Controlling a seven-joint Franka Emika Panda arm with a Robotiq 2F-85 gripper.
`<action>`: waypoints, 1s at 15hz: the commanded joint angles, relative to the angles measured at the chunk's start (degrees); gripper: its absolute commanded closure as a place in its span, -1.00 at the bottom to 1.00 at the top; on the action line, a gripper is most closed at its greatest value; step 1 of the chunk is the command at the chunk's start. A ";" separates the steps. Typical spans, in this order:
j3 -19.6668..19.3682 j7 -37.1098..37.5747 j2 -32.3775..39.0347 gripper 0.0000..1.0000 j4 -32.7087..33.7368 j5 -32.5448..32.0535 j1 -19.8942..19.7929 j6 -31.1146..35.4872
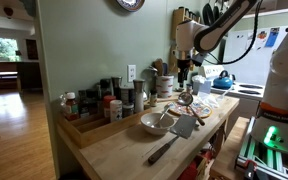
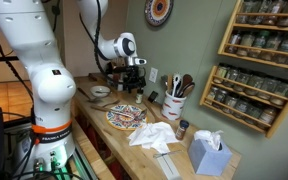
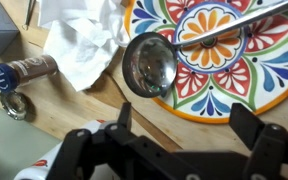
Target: Put the silver ladle with a wooden handle in the white bucket
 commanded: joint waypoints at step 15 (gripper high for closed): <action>-7.88 7.05 14.23 -1.00 1.57 -25.04 -1.38 9.59</action>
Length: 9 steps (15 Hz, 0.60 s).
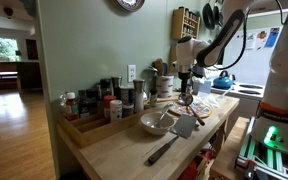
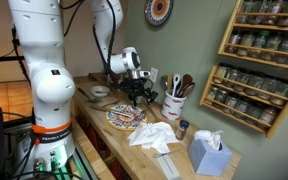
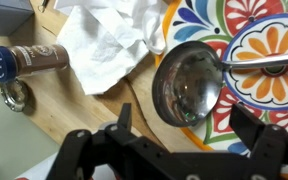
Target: Put the silver ladle with a wooden handle in the white bucket
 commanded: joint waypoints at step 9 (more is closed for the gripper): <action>-4.93 5.21 8.93 -0.05 5.57 -6.53 0.93 1.92</action>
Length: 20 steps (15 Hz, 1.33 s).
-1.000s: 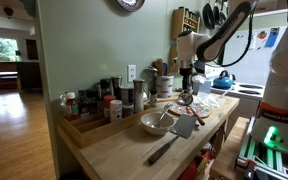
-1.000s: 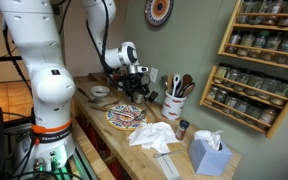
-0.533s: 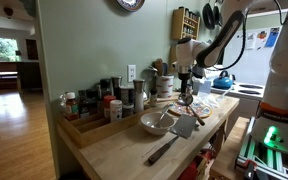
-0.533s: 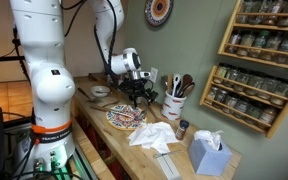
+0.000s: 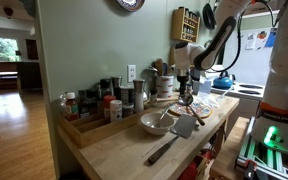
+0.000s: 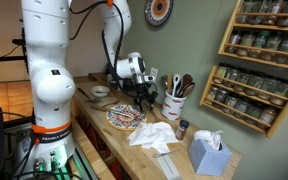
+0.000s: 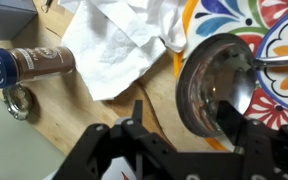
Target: Put the silver ladle with a wooden handle in the white bucket
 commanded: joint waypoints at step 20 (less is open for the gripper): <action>-2.54 -11.35 -7.17 0.98 3.09 8.38 0.54 -6.29</action>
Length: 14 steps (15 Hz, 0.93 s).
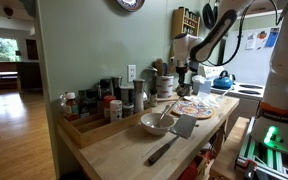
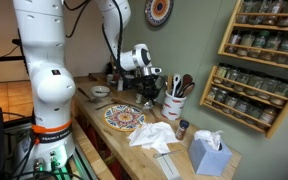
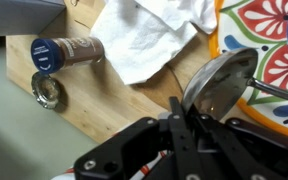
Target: Put the silver ladle with a wooden handle in the white bucket
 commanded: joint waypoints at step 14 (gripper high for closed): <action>-0.40 -7.95 -10.17 0.97 2.92 11.42 -0.29 -11.20</action>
